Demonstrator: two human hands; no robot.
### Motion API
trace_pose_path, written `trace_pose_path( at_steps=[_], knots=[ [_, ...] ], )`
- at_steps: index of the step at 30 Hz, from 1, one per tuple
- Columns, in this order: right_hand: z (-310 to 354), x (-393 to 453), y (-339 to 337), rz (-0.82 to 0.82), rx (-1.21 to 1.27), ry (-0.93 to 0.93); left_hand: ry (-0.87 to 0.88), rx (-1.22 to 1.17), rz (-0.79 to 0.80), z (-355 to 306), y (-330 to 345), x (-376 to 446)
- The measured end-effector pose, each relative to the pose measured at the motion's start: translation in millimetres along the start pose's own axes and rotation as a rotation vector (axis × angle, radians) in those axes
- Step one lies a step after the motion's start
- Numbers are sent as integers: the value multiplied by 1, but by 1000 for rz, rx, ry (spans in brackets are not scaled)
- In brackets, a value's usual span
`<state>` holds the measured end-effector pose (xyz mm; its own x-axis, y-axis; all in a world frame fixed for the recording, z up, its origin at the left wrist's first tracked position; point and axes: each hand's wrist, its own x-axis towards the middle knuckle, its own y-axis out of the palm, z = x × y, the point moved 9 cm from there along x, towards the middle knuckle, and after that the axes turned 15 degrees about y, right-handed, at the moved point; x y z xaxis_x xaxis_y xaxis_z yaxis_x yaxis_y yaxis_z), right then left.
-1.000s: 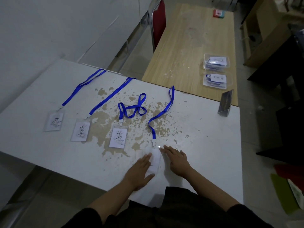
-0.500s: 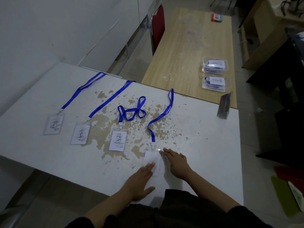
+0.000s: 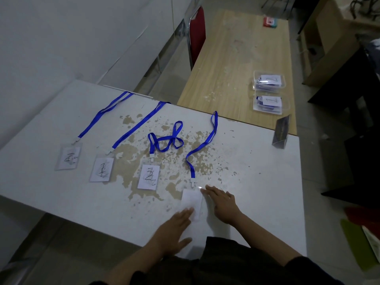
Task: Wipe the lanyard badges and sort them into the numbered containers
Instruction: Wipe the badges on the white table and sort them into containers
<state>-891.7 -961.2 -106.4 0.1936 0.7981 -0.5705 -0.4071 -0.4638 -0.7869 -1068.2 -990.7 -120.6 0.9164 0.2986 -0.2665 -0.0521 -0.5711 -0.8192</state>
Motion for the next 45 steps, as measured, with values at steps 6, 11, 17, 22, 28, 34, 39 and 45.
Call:
trace_pose_path(
  at_steps=[6, 11, 17, 22, 28, 34, 39, 45],
  knots=[
    [1, 1, -5, -25, 9, 29, 70, 182, -198, -3, -29, -10],
    [7, 7, -11, -105, 37, 102, 22, 167, -474, 16, -74, -16],
    [17, 11, -8, -133, -23, 160, -279, -219, -498, 52, -83, -15],
    [20, 10, -7, -152, 17, 160, -355, -292, -445, 61, -83, -16],
    [18, 9, -14, -140, -83, 188, -360, -327, -505, 59, -94, -18],
    [2, -2, -16, 45, 753, 255, -335, -519, -656, 53, -119, 3],
    [11, -15, -51, 106, 998, 205, -365, -944, -559, 43, -125, 42],
    [22, -28, -95, 116, 1136, 150, -241, -967, -763, 35, -167, 50]
  ],
)
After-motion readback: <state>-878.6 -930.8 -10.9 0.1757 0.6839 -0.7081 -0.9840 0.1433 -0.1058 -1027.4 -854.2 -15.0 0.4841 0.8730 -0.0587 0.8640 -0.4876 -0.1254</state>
